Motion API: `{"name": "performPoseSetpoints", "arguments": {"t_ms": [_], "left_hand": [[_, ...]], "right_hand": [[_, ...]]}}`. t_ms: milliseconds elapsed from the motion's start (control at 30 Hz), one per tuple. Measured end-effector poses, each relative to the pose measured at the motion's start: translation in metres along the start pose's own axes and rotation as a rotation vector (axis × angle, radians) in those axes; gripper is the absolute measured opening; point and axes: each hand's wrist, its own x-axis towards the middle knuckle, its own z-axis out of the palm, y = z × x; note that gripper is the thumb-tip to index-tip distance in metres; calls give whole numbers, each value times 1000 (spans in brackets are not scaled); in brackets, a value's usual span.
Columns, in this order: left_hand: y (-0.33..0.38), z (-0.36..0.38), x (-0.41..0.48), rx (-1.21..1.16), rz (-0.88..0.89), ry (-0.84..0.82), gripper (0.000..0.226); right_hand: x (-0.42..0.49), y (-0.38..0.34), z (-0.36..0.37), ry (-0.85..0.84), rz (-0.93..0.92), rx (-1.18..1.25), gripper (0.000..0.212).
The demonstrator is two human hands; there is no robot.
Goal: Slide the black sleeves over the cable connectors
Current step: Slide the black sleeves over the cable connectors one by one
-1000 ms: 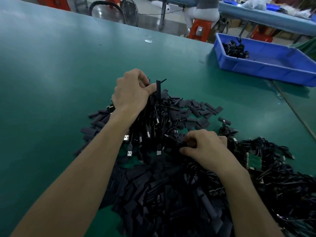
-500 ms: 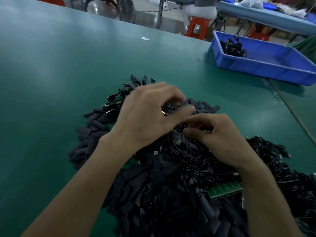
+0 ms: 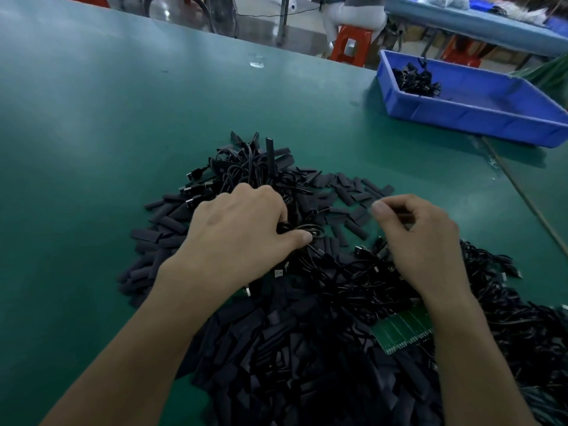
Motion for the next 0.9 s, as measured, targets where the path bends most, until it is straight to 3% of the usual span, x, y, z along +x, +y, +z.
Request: {"name": "performPoseSetpoints", "arguments": {"t_ms": [100, 167, 267, 333, 433, 533, 667, 733, 900], "left_hand": [[2, 5, -1, 41, -50, 19, 50], [4, 10, -1, 43, -82, 40, 49], [6, 13, -1, 46, -100, 59, 45], [5, 11, -2, 20, -101, 46, 41], [5, 5, -4, -107, -81, -14, 36], [10, 2, -6, -260, -15, -14, 28], [14, 8, -3, -467, 42, -101, 21], [14, 12, 1, -585, 53, -110, 13], [13, 19, 6, -973, 28, -56, 18]], "right_hand": [[1, 7, -7, -243, 162, -166, 46], [1, 6, -9, -394, 237, -134, 66], [-1, 2, -6, -441, 237, -35, 40], [-2, 2, -1, -348, 194, 71, 23], [-3, -8, 3, -243, 121, 373, 26], [-1, -18, 6, -287, 59, 651, 28], [1, -23, 13, -273, -76, 680, 9], [0, -24, 15, -250, -91, 691, 8], [0, -29, 19, -258, -52, 868, 8]]}}
